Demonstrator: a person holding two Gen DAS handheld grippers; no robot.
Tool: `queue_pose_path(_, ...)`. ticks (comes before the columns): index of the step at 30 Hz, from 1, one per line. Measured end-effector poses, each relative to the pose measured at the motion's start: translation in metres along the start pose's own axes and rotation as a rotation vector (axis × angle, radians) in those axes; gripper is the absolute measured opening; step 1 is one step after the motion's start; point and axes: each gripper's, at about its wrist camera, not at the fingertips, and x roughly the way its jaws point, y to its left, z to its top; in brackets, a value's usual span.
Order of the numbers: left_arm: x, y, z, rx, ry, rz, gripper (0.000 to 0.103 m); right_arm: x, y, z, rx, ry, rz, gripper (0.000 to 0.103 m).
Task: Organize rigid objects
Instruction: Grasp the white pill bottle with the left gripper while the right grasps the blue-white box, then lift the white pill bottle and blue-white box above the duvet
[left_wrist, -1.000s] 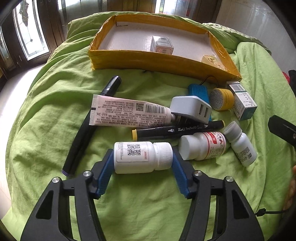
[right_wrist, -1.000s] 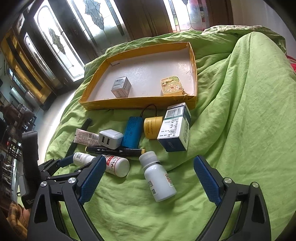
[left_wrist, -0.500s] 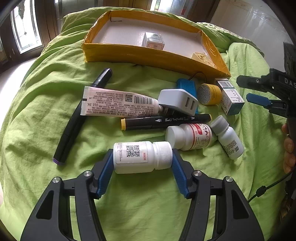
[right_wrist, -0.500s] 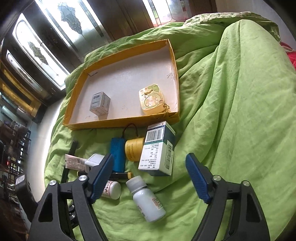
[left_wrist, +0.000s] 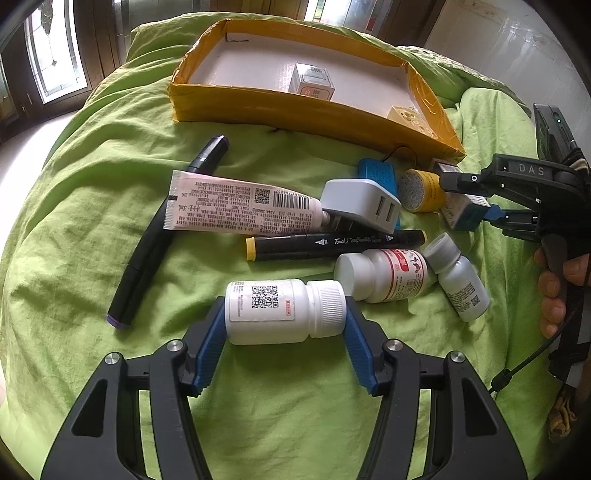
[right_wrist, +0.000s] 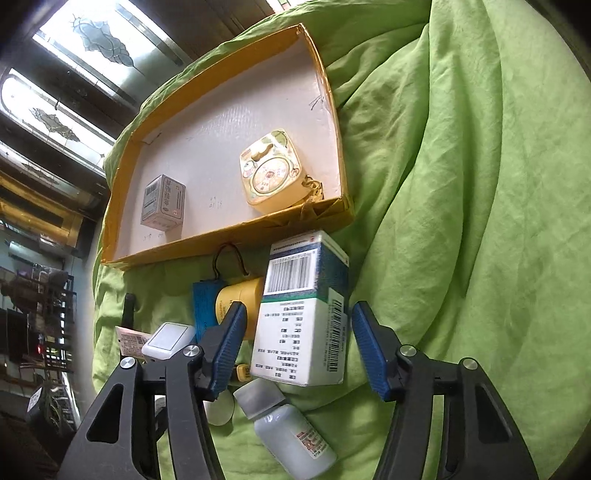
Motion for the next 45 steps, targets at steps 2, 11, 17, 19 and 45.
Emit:
queue_pose_path(2,-0.001,0.000,0.000,0.000,-0.003,0.003,0.059,0.001,0.001,0.000,0.008,-0.001,0.029,0.045)
queue_pose_path(11,-0.002,0.003,0.000,-0.006,-0.007,0.006,0.059,-0.017,0.025,-0.025,-0.069,0.019,0.093,0.044)
queue_pose_path(17,-0.002,0.001,-0.001,0.007,-0.015,0.032,0.059,-0.007,0.045,-0.037,-0.135,0.048,0.108,0.040)
queue_pose_path(19,-0.001,-0.001,-0.001,0.018,-0.017,0.040,0.059,-0.007,0.045,-0.037,-0.148,0.039,0.089,0.040)
queue_pose_path(45,-0.024,0.006,0.005,-0.017,-0.129,0.023,0.058,-0.028,0.054,-0.048,-0.166,-0.054,0.162,0.039)
